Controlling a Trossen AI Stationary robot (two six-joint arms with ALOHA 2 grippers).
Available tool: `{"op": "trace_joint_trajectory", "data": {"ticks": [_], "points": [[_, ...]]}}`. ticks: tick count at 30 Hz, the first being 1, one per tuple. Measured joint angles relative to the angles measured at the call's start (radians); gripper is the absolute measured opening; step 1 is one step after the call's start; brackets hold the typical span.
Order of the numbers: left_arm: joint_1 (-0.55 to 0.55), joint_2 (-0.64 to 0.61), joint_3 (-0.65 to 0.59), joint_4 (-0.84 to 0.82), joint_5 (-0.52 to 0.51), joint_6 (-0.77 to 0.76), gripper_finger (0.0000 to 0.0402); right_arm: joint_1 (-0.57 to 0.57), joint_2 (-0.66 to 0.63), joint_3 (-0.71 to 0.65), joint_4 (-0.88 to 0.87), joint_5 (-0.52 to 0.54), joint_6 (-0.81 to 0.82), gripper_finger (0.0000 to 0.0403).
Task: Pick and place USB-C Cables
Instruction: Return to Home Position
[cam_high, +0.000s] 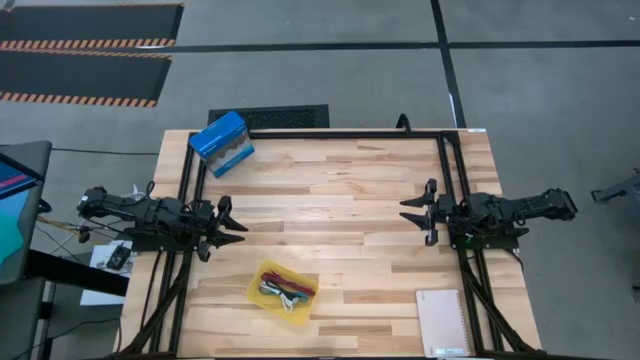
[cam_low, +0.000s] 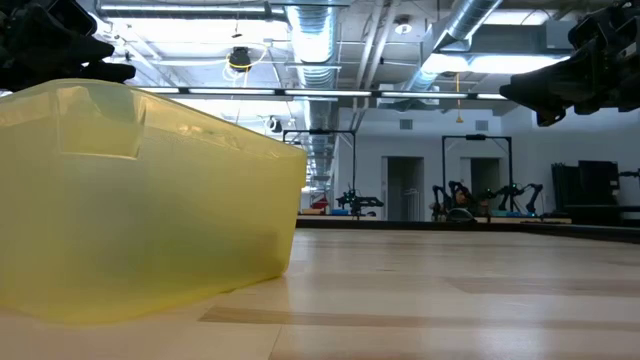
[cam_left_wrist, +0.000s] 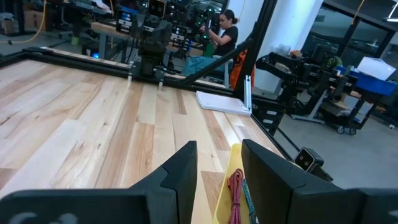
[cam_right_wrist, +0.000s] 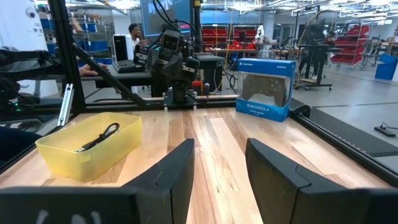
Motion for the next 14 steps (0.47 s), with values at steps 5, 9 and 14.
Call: {"op": "trace_joint_trajectory", "data": {"ticks": [5,9,14], "points": [[0.000,0.000,0.000,0.000,0.000,0.000,0.0113,0.000,0.000,0.000,0.000,0.000,0.000,0.0171],[0.000,0.000,0.000,0.000,0.000,0.000,0.0113,0.000,0.000,0.000,0.000,0.000,0.000,0.0171],[0.000,0.000,0.000,0.000,0.000,0.000,0.0113,0.000,0.000,0.000,0.000,0.000,0.000,0.0168]]}}
